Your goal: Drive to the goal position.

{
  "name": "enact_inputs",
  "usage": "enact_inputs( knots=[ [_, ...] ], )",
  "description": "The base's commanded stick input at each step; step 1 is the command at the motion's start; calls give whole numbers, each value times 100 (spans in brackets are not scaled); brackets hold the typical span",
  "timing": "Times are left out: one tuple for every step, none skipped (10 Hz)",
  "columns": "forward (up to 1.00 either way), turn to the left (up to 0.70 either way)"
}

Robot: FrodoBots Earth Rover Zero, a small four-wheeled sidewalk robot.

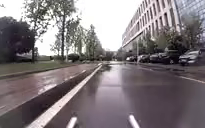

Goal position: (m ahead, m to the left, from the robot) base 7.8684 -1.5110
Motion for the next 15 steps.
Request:
enact_inputs(
  knots=[
    [70, 0],
    [70, 0],
    [70, -1],
    [70, -4],
    [70, -14],
    [70, -14],
    [70, -14],
    [70, -14],
    [70, -14],
    [70, -14],
    [70, -14],
    [70, -12],
    [70, 0],
    [70, 0],
    [70, 0]
  ],
)
